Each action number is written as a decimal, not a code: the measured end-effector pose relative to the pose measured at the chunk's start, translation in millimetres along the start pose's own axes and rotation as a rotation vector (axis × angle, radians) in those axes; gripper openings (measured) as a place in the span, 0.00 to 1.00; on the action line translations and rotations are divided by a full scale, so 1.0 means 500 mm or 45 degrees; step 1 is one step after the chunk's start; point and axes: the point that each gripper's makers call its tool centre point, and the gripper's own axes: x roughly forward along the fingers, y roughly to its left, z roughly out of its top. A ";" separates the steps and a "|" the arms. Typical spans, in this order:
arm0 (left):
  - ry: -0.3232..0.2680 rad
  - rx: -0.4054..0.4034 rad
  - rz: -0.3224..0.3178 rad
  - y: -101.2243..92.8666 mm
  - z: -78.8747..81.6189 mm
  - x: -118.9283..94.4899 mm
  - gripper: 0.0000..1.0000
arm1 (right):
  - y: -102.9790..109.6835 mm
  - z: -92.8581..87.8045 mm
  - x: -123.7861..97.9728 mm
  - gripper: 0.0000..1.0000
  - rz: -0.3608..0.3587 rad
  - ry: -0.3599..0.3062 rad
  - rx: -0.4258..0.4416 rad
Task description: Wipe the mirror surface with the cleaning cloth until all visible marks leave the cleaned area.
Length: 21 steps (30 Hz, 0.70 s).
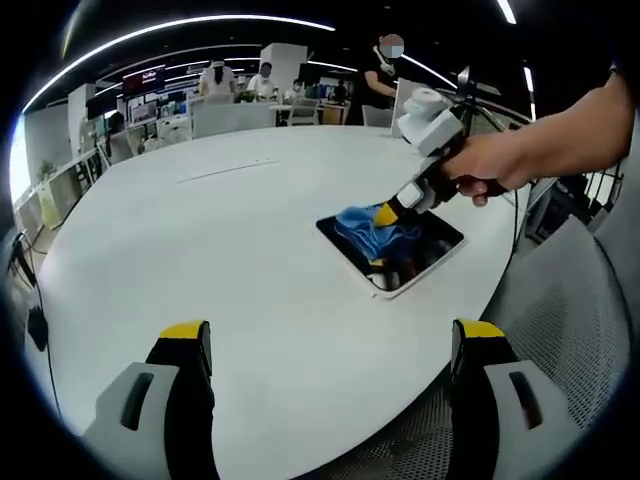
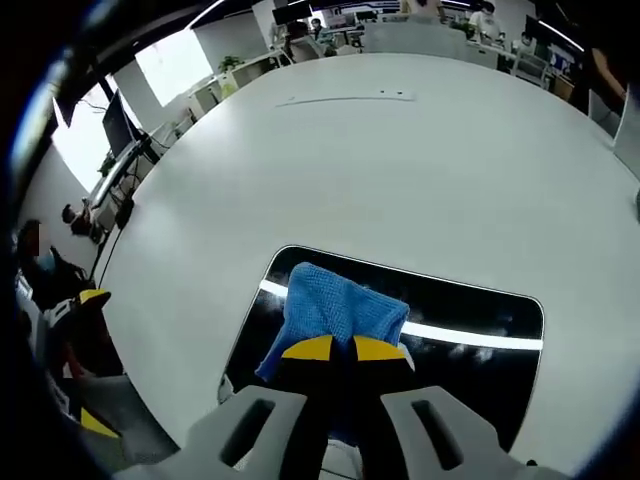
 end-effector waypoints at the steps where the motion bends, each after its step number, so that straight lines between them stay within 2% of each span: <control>1: 0.001 0.001 -0.001 0.000 0.000 0.000 0.99 | 0.001 -0.004 -0.002 0.00 0.003 -0.001 0.004; 21: -0.009 0.013 -0.001 -0.002 0.004 -0.001 0.99 | 0.030 -0.063 -0.030 0.00 0.037 -0.007 0.051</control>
